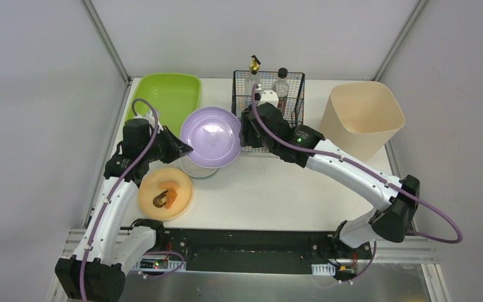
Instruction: Clear the kitchen counter
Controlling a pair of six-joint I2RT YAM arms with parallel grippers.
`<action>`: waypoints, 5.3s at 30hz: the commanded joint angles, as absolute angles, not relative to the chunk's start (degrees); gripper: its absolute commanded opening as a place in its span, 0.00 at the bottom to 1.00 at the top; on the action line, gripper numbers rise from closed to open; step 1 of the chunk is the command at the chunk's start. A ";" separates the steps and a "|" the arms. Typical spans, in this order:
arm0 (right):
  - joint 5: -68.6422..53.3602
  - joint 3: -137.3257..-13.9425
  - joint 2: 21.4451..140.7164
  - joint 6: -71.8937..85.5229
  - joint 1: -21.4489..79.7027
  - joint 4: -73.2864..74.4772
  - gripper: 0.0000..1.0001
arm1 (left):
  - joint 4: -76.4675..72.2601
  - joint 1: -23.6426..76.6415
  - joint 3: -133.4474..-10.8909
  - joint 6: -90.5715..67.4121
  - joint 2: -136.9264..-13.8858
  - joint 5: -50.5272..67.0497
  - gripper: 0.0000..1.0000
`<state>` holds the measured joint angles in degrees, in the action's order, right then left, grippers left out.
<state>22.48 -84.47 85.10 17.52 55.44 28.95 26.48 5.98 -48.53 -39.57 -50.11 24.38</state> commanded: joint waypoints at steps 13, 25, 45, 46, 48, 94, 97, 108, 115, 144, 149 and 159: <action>28.55 -68.42 70.48 16.79 56.39 29.88 0.56 | 21.35 -3.16 -65.31 -43.28 -60.76 20.71 0.00; 24.22 -58.96 60.64 15.23 56.38 28.79 0.56 | 10.73 -10.79 -62.62 -54.66 -70.28 14.84 0.00; 19.89 -52.56 56.43 13.33 56.35 24.00 0.58 | 2.45 -13.23 -70.64 -61.92 -95.92 3.15 0.00; 19.55 -52.34 56.35 13.32 56.37 23.80 0.58 | 2.92 -13.27 -71.58 -61.77 -97.14 2.90 0.00; 19.14 -51.93 56.17 13.38 56.38 23.56 0.58 | 3.86 -13.35 -73.91 -61.45 -99.81 3.22 0.00; 17.53 -50.28 60.38 13.50 56.31 21.27 0.61 | 15.15 -12.64 -85.12 -55.21 -109.51 12.57 0.81; 16.74 -50.27 60.23 13.52 56.41 21.44 0.61 | 17.88 -12.70 -83.89 -53.91 -105.64 12.30 0.82; 15.25 -49.69 59.17 13.34 56.33 21.26 0.69 | 22.90 -12.56 -78.66 -50.39 -90.94 14.40 0.82; 12.50 -48.92 59.16 13.80 56.41 19.58 0.73 | 24.42 -11.98 -72.44 -46.76 -81.91 19.52 0.82; 7.07 -55.40 83.42 32.72 65.97 0.70 0.71 | 38.21 -11.69 -51.06 -26.53 -54.26 21.78 0.83; 6.63 -56.97 90.41 41.14 68.49 -8.59 0.71 | 38.06 -11.69 -50.36 -25.55 -51.40 19.50 0.83; 9.72 -60.65 102.90 51.66 71.52 -18.69 0.71 | 37.86 -11.65 -49.11 -25.61 -45.38 17.60 0.83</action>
<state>7.09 -57.98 99.96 45.17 70.94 -11.66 38.76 -11.97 -49.65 -26.96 -47.11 18.92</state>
